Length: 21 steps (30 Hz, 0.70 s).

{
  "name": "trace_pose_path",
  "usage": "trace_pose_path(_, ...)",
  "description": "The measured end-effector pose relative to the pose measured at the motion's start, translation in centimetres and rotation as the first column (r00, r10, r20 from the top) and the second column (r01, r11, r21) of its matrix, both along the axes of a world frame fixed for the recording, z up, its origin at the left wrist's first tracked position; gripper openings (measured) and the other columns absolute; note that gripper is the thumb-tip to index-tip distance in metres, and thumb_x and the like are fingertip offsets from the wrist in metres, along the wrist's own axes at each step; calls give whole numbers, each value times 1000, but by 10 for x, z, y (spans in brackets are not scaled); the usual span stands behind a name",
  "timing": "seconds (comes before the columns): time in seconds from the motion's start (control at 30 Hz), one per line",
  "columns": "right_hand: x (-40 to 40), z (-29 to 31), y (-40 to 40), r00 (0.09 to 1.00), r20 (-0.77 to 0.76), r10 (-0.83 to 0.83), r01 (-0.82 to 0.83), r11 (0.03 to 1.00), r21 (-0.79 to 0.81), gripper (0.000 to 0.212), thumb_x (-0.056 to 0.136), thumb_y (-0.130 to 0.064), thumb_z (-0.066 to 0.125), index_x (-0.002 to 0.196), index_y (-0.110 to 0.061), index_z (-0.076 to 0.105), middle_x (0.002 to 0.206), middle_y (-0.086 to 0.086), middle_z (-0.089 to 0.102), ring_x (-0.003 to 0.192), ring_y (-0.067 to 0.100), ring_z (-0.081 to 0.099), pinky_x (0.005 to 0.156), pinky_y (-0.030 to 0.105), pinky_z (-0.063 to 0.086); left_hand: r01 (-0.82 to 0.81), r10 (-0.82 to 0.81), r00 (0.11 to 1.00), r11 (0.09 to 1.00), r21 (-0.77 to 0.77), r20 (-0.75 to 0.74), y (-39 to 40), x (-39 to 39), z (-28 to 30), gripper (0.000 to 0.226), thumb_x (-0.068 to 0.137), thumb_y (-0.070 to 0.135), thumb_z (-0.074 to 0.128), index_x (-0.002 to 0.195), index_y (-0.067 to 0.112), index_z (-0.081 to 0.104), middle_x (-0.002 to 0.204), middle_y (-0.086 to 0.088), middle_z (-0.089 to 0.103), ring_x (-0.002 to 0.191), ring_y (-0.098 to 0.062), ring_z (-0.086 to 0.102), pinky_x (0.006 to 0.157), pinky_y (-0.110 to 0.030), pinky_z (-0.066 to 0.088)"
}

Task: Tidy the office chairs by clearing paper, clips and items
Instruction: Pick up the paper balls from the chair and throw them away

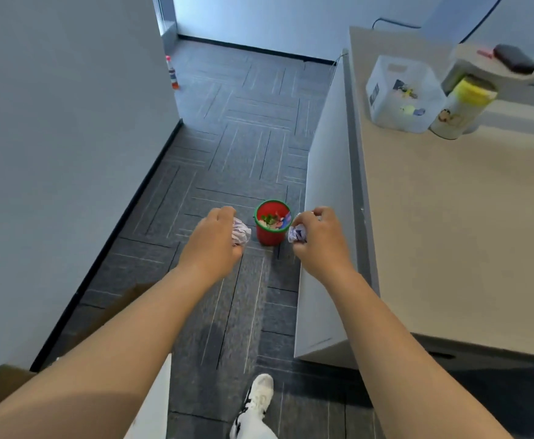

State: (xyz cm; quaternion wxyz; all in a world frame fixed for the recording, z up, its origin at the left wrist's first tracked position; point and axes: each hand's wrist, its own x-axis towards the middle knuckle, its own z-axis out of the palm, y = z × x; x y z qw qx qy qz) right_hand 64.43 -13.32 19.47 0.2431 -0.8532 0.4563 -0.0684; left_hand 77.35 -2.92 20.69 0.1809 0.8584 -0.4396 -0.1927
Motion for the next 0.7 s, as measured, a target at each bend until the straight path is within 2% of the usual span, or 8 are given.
trace_pose_path(0.13, 32, -11, -61, 999, -38, -14, 16, 998, 63, 34, 84, -11, 61, 117, -9, 56, 131, 13, 42, 114, 31, 48, 95, 42, 50, 16, -14, 999, 999, 31, -36, -66, 34, -9, 50, 86, 14, 59, 132, 8, 38, 133, -14, 46, 116, -29, 48, 93, -36, 43)
trace_pose_path(0.23, 51, -21, -98, 997, -76, -15, 22, 995, 99, 33, 86, -13, 59, 118, -12, 56, 129, 11, 43, 112, 30, 49, 91, 38, 49, 24, -18, 997, 997, 70, -74, -104, 55, -21, 57, 88, 14, 58, 138, 10, 32, 139, -13, 43, 122, -29, 46, 98, -37, 42)
trace_pose_path(0.47, 101, -57, -186, 988, -116, -99, 117, 980, 161, 36, 85, -9, 59, 120, -12, 56, 133, 11, 41, 118, 29, 47, 94, 34, 46, 60, -40, 991, 985, 164, -126, -195, 115, -62, 48, 88, 16, 57, 131, 10, 38, 135, -11, 42, 116, -29, 51, 92, -35, 43)
trace_pose_path(0.7, 151, -117, -270, 949, -187, -254, 295, 924, 244, 33, 84, -11, 59, 116, -12, 54, 124, 12, 47, 108, 31, 52, 82, 33, 46, 229, -160, 956, 930, 287, -244, -307, 173, -137, 56, 89, 19, 55, 137, 9, 31, 138, -13, 40, 123, -29, 46, 99, -34, 39)
